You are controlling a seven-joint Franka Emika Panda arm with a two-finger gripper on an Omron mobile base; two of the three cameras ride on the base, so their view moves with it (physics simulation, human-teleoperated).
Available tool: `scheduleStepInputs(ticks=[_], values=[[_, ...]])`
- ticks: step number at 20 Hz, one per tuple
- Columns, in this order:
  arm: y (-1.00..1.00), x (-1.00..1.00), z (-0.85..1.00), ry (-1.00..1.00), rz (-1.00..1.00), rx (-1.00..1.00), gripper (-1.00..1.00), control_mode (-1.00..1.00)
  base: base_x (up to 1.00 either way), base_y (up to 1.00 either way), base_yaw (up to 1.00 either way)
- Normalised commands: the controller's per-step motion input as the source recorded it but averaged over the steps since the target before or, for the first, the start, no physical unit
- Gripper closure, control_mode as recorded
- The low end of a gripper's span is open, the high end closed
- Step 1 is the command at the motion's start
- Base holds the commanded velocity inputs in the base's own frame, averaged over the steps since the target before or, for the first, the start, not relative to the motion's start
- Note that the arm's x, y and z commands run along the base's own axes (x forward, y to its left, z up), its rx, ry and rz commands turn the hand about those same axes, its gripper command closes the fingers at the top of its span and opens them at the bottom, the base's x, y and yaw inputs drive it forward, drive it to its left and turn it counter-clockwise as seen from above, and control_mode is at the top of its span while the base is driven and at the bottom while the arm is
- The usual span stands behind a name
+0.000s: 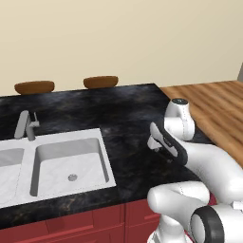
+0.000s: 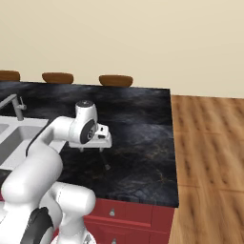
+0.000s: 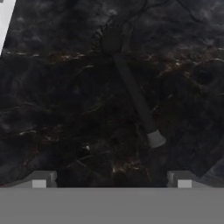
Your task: Grab the spray bottle from the cabinet, then place it next to the cutting board for sanitizing. Then grab the dish brush from the countertop next to the sink and place it next to the cutting board.
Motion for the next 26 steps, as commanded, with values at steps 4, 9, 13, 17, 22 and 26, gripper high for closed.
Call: scheduleStepInputs(ticks=[4,9,13,17,22,26], values=[[-0.02,0.00,-0.37,-0.01,0.14,0.00,-1.00,-1.00,0.00,0.00,0.00],[-0.09,0.07,-0.29,0.00,0.11,0.00,-1.00,-1.00,0.00,0.00,0.00],[-0.15,0.31,-0.34,0.01,0.10,0.00,-1.00,-1.00,0.00,0.00,0.00],[-0.01,0.24,-0.34,0.00,0.07,0.00,-1.00,-1.00,0.00,0.00,0.00],[-0.03,0.28,-0.25,0.00,0.02,0.00,-1.00,-1.00,0.00,0.00,0.00],[-0.08,0.23,-0.23,0.00,0.03,0.00,-1.00,-1.00,0.00,0.00,0.00]])
